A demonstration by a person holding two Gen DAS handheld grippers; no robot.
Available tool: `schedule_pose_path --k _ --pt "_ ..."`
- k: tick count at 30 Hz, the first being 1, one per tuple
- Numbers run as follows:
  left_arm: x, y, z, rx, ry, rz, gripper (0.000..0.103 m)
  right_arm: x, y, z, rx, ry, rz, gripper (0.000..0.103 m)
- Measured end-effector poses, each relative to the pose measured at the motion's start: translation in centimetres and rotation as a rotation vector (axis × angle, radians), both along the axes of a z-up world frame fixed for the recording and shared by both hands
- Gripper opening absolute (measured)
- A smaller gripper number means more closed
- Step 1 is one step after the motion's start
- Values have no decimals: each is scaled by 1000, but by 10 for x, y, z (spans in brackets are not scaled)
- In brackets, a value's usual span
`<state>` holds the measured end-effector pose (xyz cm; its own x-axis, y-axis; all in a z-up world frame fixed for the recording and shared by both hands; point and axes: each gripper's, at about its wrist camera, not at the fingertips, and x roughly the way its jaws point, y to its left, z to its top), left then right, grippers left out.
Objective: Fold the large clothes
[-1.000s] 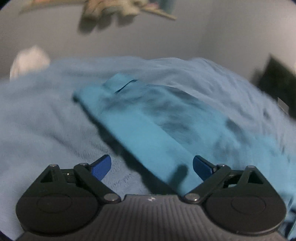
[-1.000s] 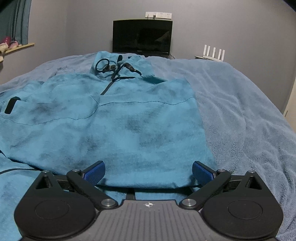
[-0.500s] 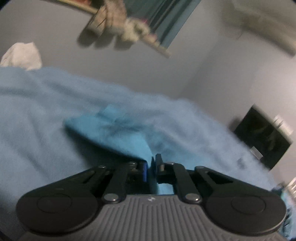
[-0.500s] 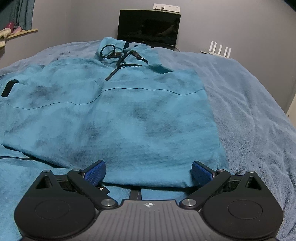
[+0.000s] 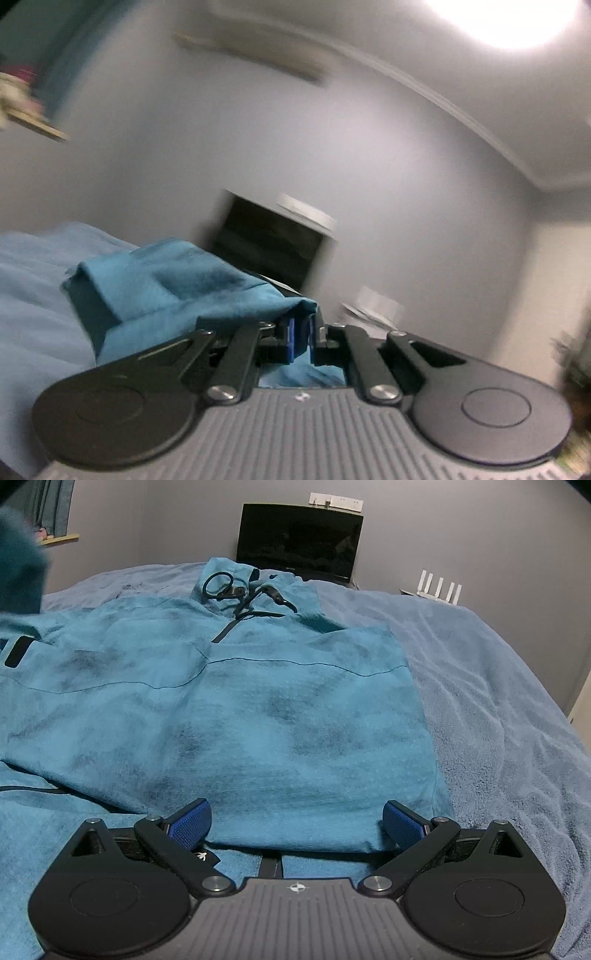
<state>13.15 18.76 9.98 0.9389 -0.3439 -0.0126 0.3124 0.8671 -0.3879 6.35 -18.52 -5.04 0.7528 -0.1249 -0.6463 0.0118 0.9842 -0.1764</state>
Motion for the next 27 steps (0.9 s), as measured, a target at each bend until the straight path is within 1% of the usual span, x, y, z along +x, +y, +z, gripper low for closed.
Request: schedule_pose_path --k 1,3,4,5,7,8,9,10,11,12,13,14,15,17,18,19,21,23,24,25,27 --pt "2 -28 -2 26 4 -65 1 0 0 -1 1 0 0 101" --pt "7 -69 -9 70 19 -167 1 0 0 -3 1 0 0 101" --pt "10 -95 -17 99 36 -220 1 0 0 -3 -1 1 1 101" --pt "13 -112 -25 125 58 -251 2 0 -1 -4 -3 1 2 101" --pt "27 -147 -52 192 194 -330 25 0 -2 -5 -2 -1 4 101" --pt "33 -162 -69 223 290 -368 48 0 -2 -5 3 -2 4 101" --pt "35 -169 -81 240 345 -390 63 0 -3 -5 9 -2 3 101" --pt "33 -176 -93 273 392 -421 63 0 -4 -4 14 -2 3 101" --pt "32 -177 -99 307 406 -435 63 0 -5 -3 17 -3 1 101" --pt "26 -180 -101 363 406 -438 63 0 -5 -3 19 -6 0 101" --pt "24 -180 -96 399 397 -434 64 -2 -5 -2 20 -10 -1 101" --pt "24 -171 -92 425 388 -421 68 -3 -5 -1 22 -16 -1 101" --pt "19 -166 -87 440 378 -398 75 -5 -4 0 26 -24 -2 100" --pt "12 -153 -75 448 369 -322 78 -11 -5 6 40 -56 8 99" --pt "5 -141 -70 444 371 -272 78 -14 -5 12 40 -77 15 99" --pt "-4 -129 -59 431 378 -218 78 -18 -2 19 28 -104 25 99" --pt "-3 -95 -48 368 422 -111 79 -23 8 35 -15 -148 66 99" --pt "-1 -60 -51 256 491 0 80 -21 28 49 -106 -172 137 99" --pt "2 -42 -53 190 523 48 80 -17 39 55 -134 -173 173 98" --pt "5 -25 -56 123 548 87 80 -12 51 61 -143 -169 213 98" --pt "10 0 -62 53 575 134 80 0 79 71 -133 -145 289 98"
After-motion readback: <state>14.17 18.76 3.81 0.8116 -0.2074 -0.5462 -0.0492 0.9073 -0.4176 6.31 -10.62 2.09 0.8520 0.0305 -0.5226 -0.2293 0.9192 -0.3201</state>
